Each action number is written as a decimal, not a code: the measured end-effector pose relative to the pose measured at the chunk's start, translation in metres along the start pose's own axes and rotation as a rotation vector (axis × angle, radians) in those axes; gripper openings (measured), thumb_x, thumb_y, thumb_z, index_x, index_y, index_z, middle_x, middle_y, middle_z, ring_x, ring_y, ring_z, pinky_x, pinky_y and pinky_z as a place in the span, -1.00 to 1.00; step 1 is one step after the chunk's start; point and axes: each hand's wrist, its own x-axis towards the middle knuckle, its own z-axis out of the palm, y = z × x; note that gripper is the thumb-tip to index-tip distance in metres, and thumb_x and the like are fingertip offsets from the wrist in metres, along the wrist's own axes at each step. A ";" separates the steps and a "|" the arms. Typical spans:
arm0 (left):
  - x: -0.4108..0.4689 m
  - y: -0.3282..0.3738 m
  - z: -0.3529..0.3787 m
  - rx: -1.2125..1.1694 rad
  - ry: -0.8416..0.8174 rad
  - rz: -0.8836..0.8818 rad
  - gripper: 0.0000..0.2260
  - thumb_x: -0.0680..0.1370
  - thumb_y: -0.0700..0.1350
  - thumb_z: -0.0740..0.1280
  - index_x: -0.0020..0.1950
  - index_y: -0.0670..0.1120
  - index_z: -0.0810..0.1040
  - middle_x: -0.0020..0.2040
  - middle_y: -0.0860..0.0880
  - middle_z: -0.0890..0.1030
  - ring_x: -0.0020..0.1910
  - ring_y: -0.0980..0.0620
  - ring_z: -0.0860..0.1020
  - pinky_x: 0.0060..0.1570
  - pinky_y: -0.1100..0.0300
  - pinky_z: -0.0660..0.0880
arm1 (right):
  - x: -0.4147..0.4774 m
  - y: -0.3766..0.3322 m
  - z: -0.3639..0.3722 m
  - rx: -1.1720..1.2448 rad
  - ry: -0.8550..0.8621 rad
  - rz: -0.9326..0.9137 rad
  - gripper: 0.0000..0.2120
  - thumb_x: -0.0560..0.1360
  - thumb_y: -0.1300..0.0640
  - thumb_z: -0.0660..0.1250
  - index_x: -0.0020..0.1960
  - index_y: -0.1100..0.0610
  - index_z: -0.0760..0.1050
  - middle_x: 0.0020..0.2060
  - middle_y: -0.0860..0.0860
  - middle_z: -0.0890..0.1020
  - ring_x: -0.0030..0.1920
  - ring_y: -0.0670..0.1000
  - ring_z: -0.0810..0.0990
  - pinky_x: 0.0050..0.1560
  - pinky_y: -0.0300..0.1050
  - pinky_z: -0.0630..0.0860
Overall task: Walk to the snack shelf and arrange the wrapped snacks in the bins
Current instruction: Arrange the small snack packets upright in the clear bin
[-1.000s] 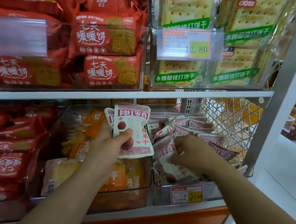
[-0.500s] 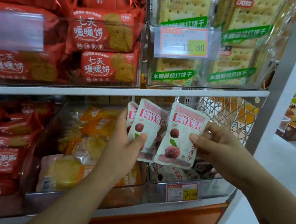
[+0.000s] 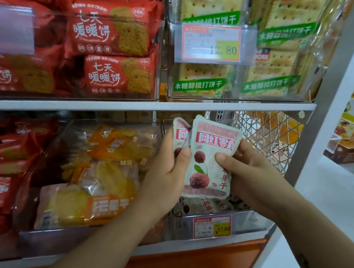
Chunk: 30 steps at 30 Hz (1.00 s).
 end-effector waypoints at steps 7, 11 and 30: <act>0.015 -0.007 0.008 0.265 -0.209 -0.046 -0.51 0.48 0.22 0.22 0.35 0.09 0.21 0.17 0.24 0.48 0.05 0.37 0.49 -0.05 0.37 0.50 | -0.004 0.006 -0.022 -0.330 0.078 -0.097 -0.52 0.34 0.14 0.39 0.24 0.03 0.42 0.03 0.03 0.66 0.07 0.04 0.63 0.05 -0.02 0.59; 0.027 -0.013 -0.009 0.512 -0.269 -0.085 -0.40 0.41 0.15 0.43 0.35 0.16 0.22 0.14 0.22 0.44 0.14 0.16 0.48 0.11 0.13 0.48 | 0.001 0.025 -0.026 -0.648 0.023 -0.103 -0.63 0.38 0.20 0.44 0.16 0.06 0.46 -0.01 -0.01 0.65 0.01 -0.09 0.63 0.02 -0.08 0.59; 0.013 -0.015 -0.010 1.137 -0.532 0.087 -0.33 0.44 0.35 0.23 0.47 0.15 0.15 0.27 0.10 0.50 0.31 0.05 0.38 0.45 -0.11 -0.23 | 0.003 0.024 -0.016 -1.212 -0.220 0.019 -0.62 0.51 0.06 0.31 0.31 0.03 0.35 -0.33 -0.13 0.58 -0.32 -0.36 0.54 -0.28 -0.47 0.42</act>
